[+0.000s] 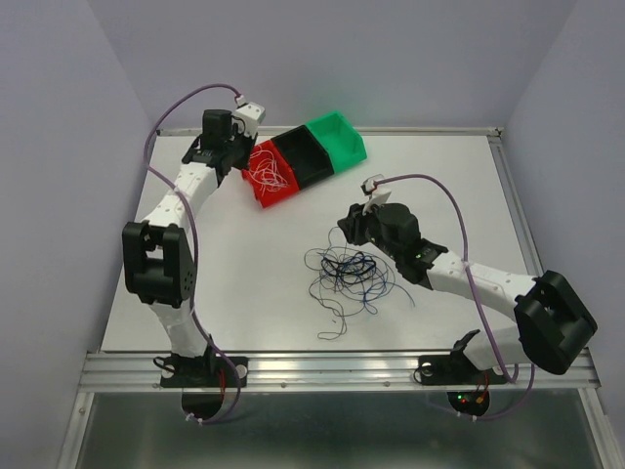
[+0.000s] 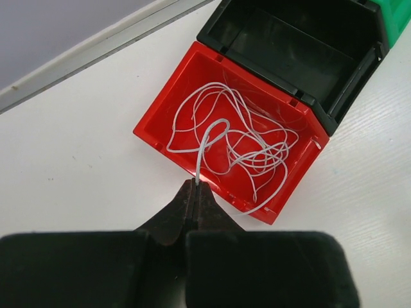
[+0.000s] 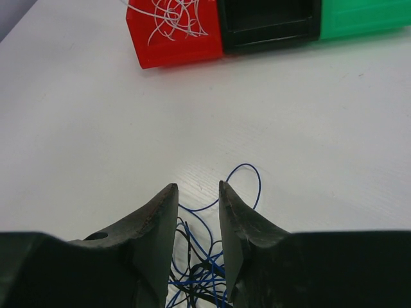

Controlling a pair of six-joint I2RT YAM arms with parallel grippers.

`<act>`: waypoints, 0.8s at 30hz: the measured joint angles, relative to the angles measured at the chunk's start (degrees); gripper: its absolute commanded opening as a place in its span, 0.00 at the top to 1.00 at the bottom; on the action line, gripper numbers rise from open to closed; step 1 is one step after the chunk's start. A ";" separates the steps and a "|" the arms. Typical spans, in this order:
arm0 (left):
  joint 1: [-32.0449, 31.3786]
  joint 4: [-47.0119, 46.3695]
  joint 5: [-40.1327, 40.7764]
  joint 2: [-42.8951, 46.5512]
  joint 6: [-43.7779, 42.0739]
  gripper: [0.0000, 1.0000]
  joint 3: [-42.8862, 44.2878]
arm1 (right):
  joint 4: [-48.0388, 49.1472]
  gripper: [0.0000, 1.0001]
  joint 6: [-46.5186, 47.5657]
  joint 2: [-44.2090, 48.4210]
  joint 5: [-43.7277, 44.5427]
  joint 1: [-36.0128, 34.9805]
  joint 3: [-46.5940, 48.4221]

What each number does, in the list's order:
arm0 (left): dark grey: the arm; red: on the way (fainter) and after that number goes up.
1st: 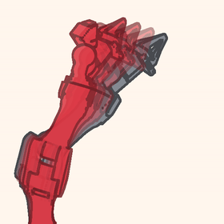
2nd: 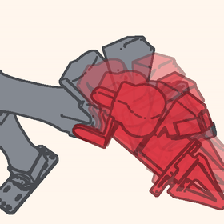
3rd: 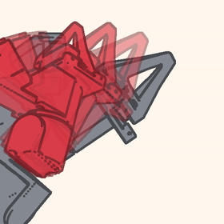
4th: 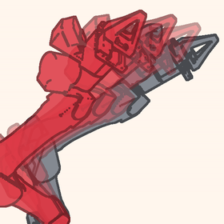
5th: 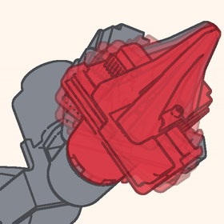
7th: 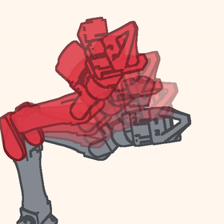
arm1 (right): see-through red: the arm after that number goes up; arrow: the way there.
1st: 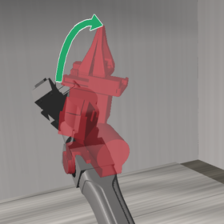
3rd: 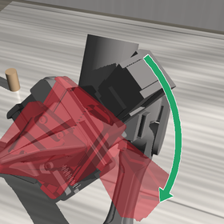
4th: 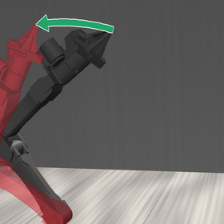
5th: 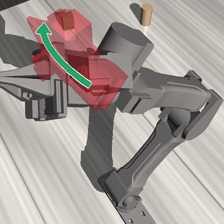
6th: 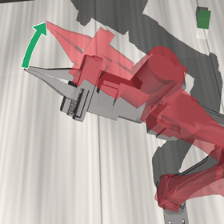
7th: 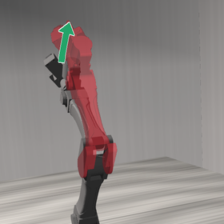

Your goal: Untangle the cables

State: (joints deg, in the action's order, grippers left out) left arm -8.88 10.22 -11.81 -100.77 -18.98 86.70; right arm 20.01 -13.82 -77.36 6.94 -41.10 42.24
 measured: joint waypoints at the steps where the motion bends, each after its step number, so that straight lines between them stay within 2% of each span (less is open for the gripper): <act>1: -0.48 -0.26 0.68 -0.68 -0.07 1.00 0.00 | -0.02 0.62 -0.04 0.00 0.00 0.00 0.00; 6: -2.14 0.92 2.60 -7.26 -0.35 1.00 2.95 | -0.02 0.62 -0.11 0.00 -0.02 -0.02 0.00; 14: -3.04 6.67 4.63 -20.41 -0.39 1.00 17.81 | -0.02 0.62 -0.13 0.00 0.00 0.00 0.00; 18: -3.63 7.21 6.32 -24.04 -0.35 1.00 20.63 | -0.02 0.62 -0.15 0.00 -0.02 0.00 0.00; 19: -3.82 7.45 6.62 -24.48 -0.33 0.95 20.63 | -0.02 0.62 -0.17 0.00 -0.02 0.00 0.00; 20: -4.00 7.65 6.82 -24.81 -0.31 0.83 20.61 | -0.02 0.62 -0.20 0.00 -0.02 0.00 0.00; 23: -4.55 7.02 7.72 -24.87 0.11 0.62 19.10 | -0.02 0.61 -0.42 0.00 -0.02 0.00 0.00; 24: -4.59 6.21 7.98 -24.55 0.13 0.61 18.10 | 0.00 0.61 -0.52 0.00 -0.02 0.00 0.00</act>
State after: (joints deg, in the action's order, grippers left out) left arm -13.47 16.43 -3.84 -125.32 -18.85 104.79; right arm 20.01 -14.35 -77.36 6.92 -41.10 42.24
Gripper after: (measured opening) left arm 0.287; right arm 0.385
